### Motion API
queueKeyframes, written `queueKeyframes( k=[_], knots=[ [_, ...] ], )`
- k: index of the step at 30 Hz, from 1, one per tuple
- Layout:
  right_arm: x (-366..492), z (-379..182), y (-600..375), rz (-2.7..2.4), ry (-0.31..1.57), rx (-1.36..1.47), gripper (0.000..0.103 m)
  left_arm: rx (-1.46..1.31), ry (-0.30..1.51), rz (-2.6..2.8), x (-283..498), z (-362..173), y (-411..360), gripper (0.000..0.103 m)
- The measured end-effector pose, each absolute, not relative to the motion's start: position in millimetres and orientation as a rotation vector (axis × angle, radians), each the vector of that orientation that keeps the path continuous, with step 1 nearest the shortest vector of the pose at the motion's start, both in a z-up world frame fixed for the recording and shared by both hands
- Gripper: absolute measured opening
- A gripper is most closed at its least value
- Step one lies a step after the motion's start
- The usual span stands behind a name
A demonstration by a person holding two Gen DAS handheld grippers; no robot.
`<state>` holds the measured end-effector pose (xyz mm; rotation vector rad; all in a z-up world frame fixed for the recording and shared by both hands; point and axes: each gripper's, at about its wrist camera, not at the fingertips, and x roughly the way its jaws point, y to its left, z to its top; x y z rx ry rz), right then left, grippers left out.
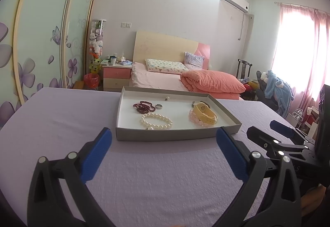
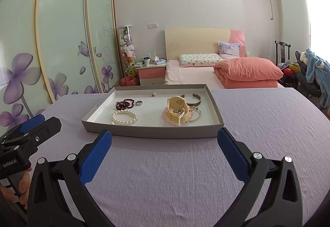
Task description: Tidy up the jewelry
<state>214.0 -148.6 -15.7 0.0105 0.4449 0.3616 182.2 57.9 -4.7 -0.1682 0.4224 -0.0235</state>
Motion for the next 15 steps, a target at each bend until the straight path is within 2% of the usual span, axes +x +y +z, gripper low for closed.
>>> queueKeyframes(
  k=[15],
  knots=[
    [213.7,-16.1,-148.3,0.362,0.445,0.010,0.102,-0.162,0.429,-0.019,181.5,-6.2,56.3,0.101]
  ],
)
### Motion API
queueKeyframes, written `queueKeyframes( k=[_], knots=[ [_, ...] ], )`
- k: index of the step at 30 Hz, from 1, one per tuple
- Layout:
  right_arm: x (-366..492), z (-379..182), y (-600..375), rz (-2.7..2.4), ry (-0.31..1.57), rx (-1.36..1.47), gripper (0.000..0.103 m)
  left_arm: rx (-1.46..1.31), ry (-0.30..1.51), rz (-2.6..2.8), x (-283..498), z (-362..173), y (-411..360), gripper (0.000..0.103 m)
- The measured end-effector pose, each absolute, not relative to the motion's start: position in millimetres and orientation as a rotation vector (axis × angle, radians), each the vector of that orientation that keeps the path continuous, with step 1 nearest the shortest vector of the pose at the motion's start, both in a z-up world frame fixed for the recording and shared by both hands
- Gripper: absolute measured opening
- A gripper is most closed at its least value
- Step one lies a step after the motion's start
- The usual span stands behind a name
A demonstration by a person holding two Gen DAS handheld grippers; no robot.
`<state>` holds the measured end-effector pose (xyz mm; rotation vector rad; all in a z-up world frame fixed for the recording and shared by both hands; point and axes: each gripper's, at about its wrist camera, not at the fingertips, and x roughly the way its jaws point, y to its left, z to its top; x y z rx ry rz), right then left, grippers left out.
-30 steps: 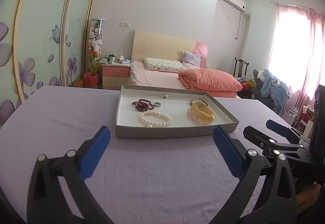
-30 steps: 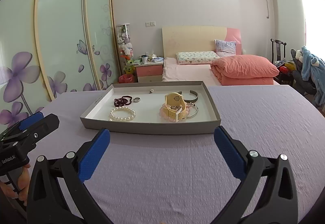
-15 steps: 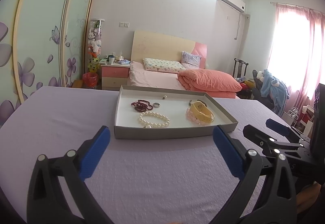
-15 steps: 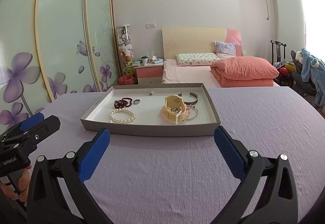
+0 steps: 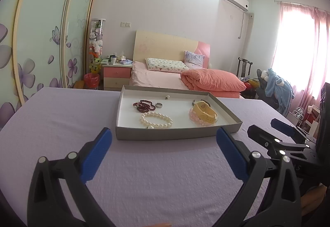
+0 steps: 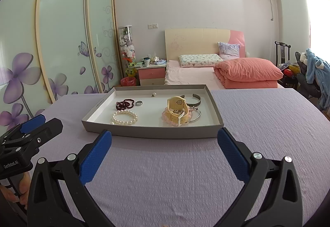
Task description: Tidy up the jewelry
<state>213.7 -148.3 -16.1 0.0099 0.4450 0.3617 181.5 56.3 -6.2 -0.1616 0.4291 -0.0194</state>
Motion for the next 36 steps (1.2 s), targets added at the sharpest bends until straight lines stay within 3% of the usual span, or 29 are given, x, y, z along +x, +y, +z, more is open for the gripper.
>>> queueKeyframes(
  k=[36],
  knots=[
    [214.1,-14.7,-149.6,0.358,0.439,0.003,0.102,-0.147,0.434,0.001,185.1,-11.5,57.0,0.101]
  ],
)
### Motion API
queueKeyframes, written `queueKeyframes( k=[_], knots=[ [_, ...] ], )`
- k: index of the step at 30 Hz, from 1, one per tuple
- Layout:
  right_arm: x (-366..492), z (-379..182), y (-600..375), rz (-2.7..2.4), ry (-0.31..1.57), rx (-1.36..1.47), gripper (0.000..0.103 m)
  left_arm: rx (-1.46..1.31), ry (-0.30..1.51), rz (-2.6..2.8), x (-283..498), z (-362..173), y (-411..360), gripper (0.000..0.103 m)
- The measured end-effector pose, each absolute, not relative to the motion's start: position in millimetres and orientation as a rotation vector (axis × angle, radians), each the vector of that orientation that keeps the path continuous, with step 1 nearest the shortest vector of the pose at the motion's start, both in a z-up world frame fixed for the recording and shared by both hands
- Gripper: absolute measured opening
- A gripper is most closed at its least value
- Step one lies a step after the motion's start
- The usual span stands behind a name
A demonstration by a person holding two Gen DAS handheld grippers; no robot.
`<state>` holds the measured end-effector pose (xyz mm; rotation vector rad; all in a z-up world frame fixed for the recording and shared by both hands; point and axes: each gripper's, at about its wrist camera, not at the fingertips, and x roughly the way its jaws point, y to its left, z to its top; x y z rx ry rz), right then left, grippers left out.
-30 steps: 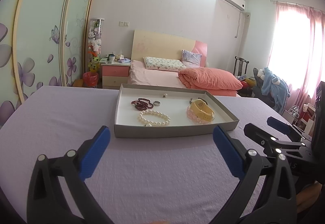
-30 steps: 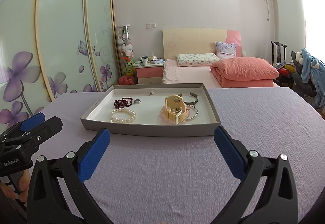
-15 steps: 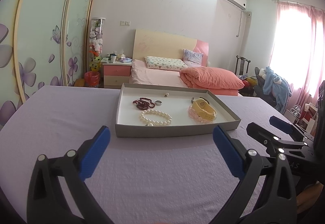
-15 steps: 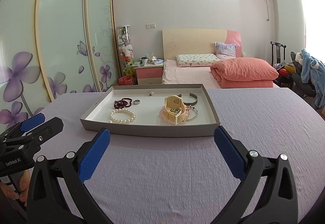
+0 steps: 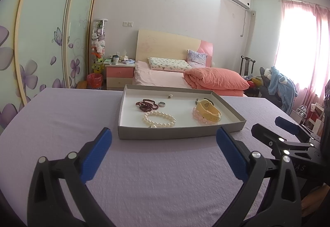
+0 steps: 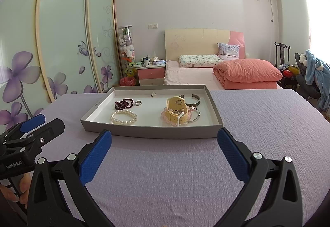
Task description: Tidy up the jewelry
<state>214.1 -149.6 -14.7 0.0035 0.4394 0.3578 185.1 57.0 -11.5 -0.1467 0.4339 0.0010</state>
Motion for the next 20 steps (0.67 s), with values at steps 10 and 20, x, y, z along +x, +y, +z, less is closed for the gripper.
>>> queueKeyframes(
  k=[10,20],
  knots=[
    [213.9,-15.5,-149.8,0.359,0.440,0.003,0.102,-0.148,0.436,-0.005,184.8,-11.7,55.5,0.101],
    [214.4,-15.8,-150.9,0.359,0.440,0.002,0.102,-0.155,0.443,-0.004,184.7,-11.5,57.4,0.101]
  ],
)
